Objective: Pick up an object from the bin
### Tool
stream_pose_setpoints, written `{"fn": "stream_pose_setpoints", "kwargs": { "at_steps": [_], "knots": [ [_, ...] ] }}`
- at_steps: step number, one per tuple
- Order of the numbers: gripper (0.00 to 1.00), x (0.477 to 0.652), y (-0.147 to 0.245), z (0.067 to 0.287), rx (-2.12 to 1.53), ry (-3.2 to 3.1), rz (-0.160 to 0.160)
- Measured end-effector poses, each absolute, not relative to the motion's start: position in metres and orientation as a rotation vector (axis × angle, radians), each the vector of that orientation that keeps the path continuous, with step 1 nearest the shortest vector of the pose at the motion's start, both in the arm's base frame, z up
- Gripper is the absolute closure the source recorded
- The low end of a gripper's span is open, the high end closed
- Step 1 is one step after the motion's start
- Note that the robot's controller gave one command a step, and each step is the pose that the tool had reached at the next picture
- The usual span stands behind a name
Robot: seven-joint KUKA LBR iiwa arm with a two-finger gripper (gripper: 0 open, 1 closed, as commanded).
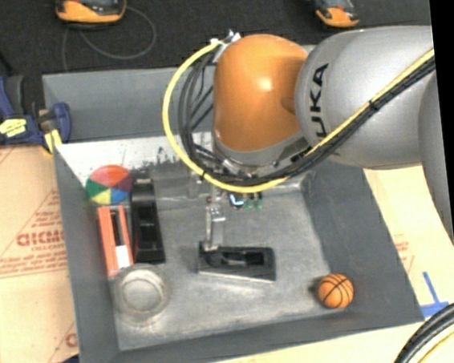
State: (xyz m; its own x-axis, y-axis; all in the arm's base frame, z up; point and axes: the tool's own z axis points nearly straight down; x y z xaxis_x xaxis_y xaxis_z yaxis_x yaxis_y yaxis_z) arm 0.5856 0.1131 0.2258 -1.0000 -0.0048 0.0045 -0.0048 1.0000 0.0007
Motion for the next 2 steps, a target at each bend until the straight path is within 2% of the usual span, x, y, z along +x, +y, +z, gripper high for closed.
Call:
{"fn": "stream_pose_setpoints", "kwargs": {
  "at_steps": [1, 2],
  "knots": [
    [0.00, 0.587, 0.113, 0.231, 0.004, -3.145, -0.002],
    [0.00, 0.580, 0.090, 0.193, 0.107, -3.149, -0.002]
  ]
}}
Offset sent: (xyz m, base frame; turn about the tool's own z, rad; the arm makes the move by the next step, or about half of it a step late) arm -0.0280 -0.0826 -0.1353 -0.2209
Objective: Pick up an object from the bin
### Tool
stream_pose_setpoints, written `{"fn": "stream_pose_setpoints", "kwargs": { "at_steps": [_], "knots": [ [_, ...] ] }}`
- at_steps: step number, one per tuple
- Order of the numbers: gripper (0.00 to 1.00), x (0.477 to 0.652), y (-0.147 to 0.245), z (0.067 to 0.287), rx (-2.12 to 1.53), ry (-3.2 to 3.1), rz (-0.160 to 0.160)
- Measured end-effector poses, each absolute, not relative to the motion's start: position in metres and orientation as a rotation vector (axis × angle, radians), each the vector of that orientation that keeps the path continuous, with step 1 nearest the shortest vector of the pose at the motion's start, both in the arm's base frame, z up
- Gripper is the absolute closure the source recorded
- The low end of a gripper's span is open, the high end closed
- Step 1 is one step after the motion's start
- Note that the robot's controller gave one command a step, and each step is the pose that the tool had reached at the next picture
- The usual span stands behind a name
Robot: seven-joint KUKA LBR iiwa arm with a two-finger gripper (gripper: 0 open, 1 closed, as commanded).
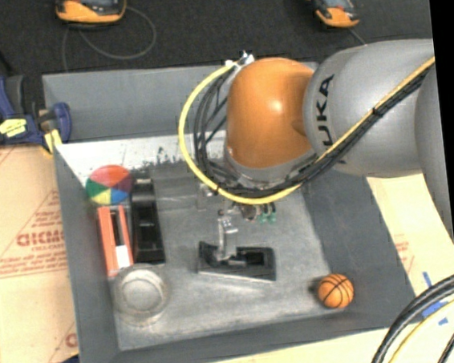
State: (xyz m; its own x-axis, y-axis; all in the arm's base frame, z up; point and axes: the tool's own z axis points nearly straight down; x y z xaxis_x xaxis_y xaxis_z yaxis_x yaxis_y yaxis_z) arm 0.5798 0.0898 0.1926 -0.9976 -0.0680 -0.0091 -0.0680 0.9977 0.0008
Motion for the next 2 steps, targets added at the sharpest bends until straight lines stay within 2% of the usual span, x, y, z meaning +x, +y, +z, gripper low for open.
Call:
{"fn": "stream_pose_setpoints", "kwargs": {
  "at_steps": [1, 2],
  "knots": [
    [0.00, 0.574, 0.076, 0.132, -0.175, 3.129, -0.001],
    [0.00, 0.551, 0.070, 0.103, -0.256, 3.134, -0.001]
  ]
}}
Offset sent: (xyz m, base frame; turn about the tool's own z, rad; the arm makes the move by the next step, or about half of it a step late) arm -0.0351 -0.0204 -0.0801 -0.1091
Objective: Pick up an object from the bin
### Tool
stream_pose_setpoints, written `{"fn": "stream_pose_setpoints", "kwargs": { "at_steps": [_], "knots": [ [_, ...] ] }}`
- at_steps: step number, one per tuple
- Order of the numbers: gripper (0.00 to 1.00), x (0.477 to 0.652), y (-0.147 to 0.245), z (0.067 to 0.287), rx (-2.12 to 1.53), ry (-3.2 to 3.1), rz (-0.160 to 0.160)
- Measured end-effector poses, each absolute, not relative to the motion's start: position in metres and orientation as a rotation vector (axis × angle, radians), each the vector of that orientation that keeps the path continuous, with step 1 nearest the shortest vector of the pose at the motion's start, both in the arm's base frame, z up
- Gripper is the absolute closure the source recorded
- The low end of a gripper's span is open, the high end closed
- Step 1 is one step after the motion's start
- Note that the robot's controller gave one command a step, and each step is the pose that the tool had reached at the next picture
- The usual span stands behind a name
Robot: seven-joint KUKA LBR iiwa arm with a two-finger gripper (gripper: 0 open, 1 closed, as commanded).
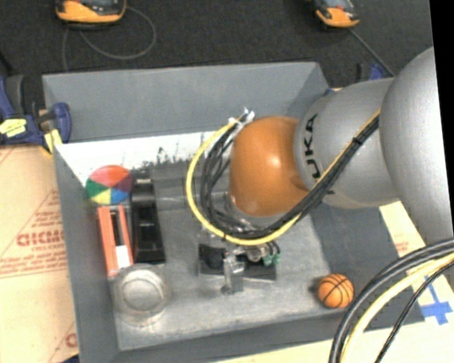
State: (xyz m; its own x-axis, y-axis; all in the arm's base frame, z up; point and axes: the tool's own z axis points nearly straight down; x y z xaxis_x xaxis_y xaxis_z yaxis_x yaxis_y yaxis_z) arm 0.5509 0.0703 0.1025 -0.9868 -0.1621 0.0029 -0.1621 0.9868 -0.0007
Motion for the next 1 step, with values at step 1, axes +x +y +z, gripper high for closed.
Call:
{"fn": "stream_pose_setpoints", "kwargs": {
  "at_steps": [1],
  "knots": [
    [0.00, 0.5476, 0.0684, 0.1077, 0.272, -3.127, 0.001]
  ]
}}
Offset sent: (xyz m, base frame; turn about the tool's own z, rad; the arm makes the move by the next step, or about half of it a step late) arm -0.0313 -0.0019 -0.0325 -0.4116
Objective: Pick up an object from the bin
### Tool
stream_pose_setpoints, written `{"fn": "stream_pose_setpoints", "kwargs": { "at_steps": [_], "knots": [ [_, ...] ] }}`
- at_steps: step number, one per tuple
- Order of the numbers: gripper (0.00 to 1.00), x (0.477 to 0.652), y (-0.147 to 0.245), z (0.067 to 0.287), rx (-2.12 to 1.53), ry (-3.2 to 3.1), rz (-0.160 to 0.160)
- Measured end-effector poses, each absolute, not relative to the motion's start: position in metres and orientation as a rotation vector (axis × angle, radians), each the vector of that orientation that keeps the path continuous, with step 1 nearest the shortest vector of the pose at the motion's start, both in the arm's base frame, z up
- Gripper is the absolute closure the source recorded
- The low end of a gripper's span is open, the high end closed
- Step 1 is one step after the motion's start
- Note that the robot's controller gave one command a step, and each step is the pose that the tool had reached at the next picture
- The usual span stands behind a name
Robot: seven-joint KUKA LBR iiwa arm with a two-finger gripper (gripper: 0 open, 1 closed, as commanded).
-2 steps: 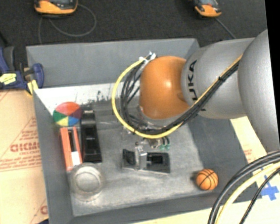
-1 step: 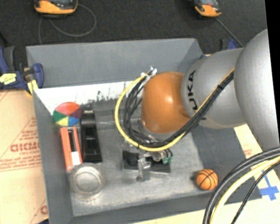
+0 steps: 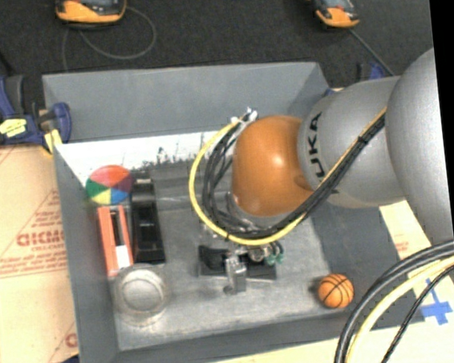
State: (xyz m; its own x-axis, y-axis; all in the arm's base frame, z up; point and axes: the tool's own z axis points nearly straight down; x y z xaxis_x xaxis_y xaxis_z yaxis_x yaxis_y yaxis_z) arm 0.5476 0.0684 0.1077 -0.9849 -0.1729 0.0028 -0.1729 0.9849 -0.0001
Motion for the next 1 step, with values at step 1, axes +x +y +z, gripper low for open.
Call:
{"fn": "stream_pose_setpoints", "kwargs": {
  "at_steps": [1],
  "knots": [
    [1.00, 0.5215, 0.0676, 0.0709, 0.886, -3.021, 0.001]
  ]
}}
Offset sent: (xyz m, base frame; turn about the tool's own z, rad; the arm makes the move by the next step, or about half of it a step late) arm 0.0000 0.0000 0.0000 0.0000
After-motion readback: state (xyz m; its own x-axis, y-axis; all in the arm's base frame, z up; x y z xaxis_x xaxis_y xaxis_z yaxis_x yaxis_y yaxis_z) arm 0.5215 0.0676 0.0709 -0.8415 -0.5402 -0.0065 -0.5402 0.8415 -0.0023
